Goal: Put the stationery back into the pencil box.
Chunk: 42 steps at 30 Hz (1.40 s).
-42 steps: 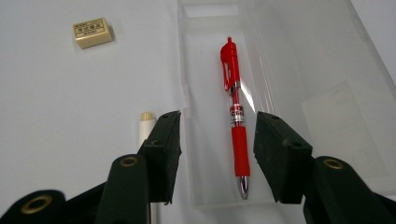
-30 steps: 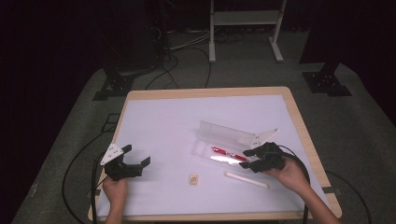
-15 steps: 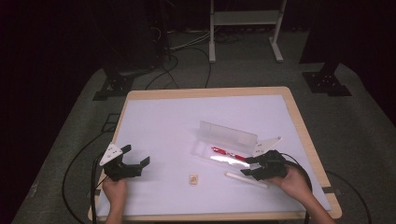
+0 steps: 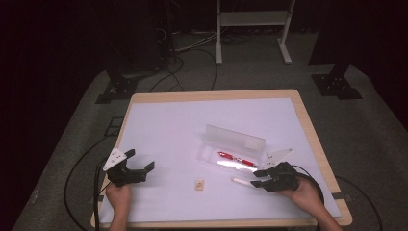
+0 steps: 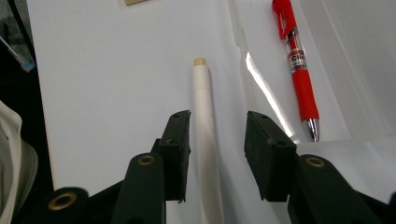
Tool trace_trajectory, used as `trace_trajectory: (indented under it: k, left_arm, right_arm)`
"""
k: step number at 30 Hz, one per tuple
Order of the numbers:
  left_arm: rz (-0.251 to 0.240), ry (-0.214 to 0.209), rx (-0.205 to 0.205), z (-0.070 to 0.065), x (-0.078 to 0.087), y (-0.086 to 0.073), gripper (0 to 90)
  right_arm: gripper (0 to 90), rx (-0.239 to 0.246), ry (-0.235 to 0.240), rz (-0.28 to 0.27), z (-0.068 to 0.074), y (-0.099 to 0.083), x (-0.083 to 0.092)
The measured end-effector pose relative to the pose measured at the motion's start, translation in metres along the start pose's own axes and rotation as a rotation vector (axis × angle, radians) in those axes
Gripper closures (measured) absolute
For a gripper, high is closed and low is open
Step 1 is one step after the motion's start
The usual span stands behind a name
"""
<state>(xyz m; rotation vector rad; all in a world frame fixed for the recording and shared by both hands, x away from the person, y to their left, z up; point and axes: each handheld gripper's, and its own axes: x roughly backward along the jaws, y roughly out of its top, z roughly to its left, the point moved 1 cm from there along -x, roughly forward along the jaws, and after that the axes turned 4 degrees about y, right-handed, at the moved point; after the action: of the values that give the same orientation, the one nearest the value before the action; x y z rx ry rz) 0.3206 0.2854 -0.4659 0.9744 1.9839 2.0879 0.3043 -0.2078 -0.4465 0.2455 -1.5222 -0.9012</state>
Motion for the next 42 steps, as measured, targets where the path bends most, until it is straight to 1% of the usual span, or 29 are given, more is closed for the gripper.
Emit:
trace_trajectory:
  k: [6,9,14,17,18,21,30,42]
  left_arm:
    - [0.001,0.0,-0.001,0.0,0.0,0.0,0.0]
    - [0.002,0.0,0.0,0.0,0.0,0.0,0.0]
    - [0.001,0.001,-0.004,-0.001,0.0,0.0,0.0]
    - [-0.001,0.001,-0.004,-0.001,0.0,0.0,0.0]
    - [-0.002,0.001,-0.003,-0.001,0.0,0.0,0.0]
    - [0.0,0.001,-0.004,-0.001,0.0,0.0,0.0]
    - [0.001,0.003,-0.005,-0.001,0.0,0.0,0.0]
    - [0.003,0.004,-0.003,-0.001,-0.001,0.0,0.0]
  right_arm:
    - [63.5,0.007,0.004,0.003,0.002,-0.002,-0.003]
    - [65.7,0.014,0.006,0.013,0.002,-0.003,-0.006]
    - [68.7,0.012,0.018,0.034,0.002,-0.005,-0.013]
    - [69.7,0.015,0.021,0.043,0.002,-0.005,-0.015]
    - [72.0,0.022,0.021,0.049,0.002,-0.004,-0.017]
    - [73.7,0.023,0.022,0.051,0.002,-0.004,-0.017]
    - [76.4,0.015,0.032,0.066,0.001,-0.007,-0.024]
    - [77.9,0.01,0.045,0.07,0.0,-0.006,-0.024]
